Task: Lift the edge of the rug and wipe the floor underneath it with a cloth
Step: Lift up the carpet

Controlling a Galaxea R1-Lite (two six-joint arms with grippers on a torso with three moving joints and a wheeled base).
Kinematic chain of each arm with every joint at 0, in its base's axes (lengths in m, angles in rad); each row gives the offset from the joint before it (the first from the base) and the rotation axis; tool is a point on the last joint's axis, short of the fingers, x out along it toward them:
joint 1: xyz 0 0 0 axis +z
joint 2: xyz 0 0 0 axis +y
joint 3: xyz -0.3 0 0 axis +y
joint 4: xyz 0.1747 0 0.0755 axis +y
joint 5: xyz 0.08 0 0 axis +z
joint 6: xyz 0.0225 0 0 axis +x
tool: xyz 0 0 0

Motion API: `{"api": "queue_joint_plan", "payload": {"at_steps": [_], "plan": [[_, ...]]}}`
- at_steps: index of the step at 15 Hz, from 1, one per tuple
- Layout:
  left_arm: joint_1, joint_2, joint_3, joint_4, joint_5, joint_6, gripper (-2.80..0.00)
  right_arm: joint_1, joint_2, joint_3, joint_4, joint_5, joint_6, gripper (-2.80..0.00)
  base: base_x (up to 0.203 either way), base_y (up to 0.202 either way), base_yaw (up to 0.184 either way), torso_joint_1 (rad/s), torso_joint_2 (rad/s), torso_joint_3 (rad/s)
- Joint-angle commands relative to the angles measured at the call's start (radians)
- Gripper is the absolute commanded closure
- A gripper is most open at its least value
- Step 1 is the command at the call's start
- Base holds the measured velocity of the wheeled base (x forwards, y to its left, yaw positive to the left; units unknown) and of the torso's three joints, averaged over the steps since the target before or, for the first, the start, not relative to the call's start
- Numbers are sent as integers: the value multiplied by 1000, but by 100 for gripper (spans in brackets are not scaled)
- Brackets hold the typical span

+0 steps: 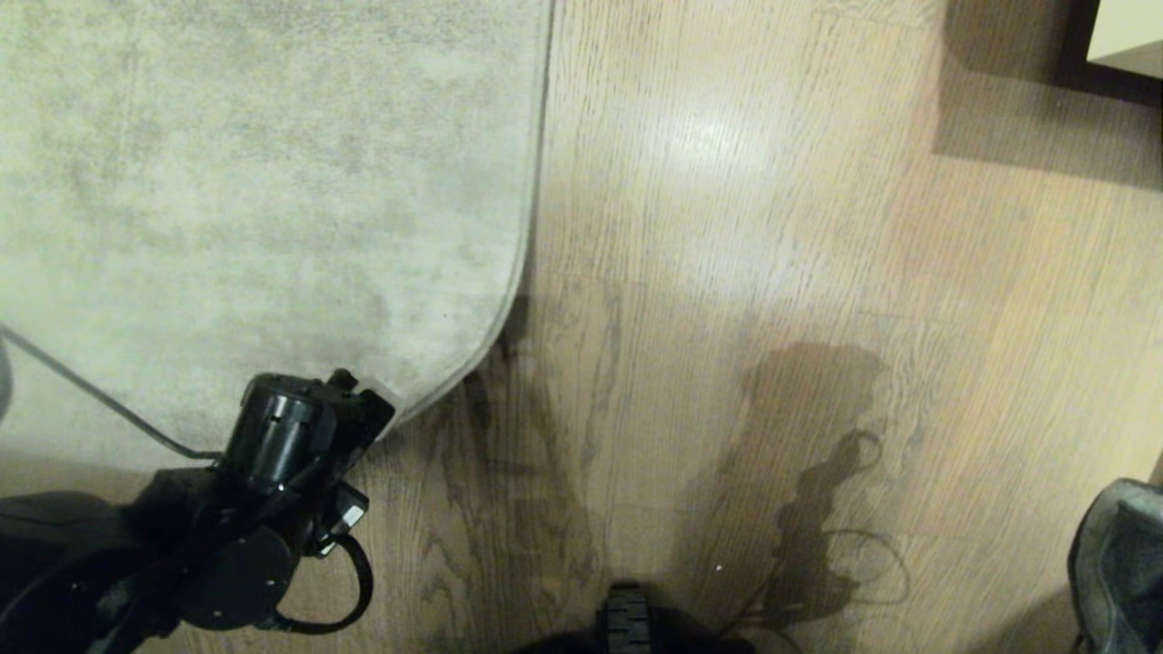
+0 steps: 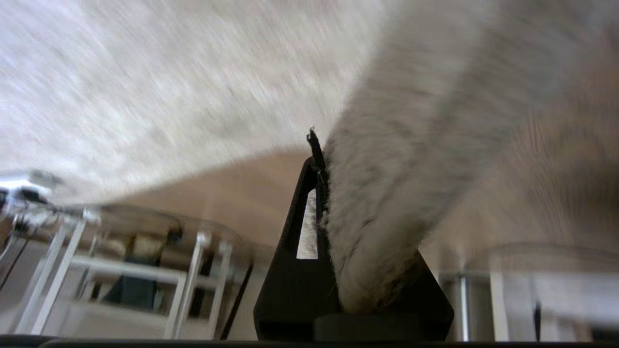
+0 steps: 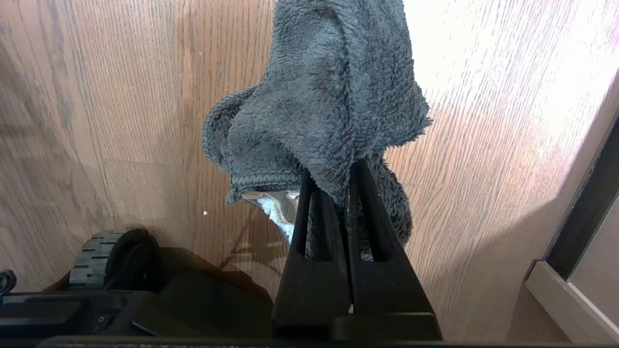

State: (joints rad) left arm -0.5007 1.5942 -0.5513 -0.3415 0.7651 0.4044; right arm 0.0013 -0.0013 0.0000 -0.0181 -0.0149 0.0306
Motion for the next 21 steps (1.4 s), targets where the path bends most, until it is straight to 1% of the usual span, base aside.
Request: {"api": "queue_joint_plan", "payload": {"at_steps": [1,3,4,6,10,12,14,16,18,21], "plan": [[47,-35,-28,-63,-65,52,0,0,1,0,0,0,0,0,0,0,0,0,0,0],[96,-70,-37,-94,-128,105,0,0,1,0,0,0,0,0,0,0,0,0,0,0],[117,-89,-38,-96,-155,119,0,0,1,0,0,0,0,0,0,0,0,0,0,0],[144,-112,-39,-97,-207,129,0,0,1,0,0,0,0,0,0,0,0,0,0,0],[150,-162,-58,-97,-241,128,0,0,1,0,0,0,0,0,0,0,0,0,0,0],[174,-196,-61,-96,-278,129,0,0,1,0,0,0,0,0,0,0,0,0,0,0],[218,-210,-63,-98,-342,151,0,0,1,0,0,0,0,0,0,0,0,0,0,0],[275,-222,-63,-103,-425,178,0,0,1,0,0,0,0,0,0,0,0,0,0,0],[328,-231,-63,-106,-505,180,0,0,1,0,0,0,0,0,0,0,0,0,0,0],[422,-248,-66,-108,-596,177,0,0,1,0,0,0,0,0,0,0,0,0,0,0]]}}
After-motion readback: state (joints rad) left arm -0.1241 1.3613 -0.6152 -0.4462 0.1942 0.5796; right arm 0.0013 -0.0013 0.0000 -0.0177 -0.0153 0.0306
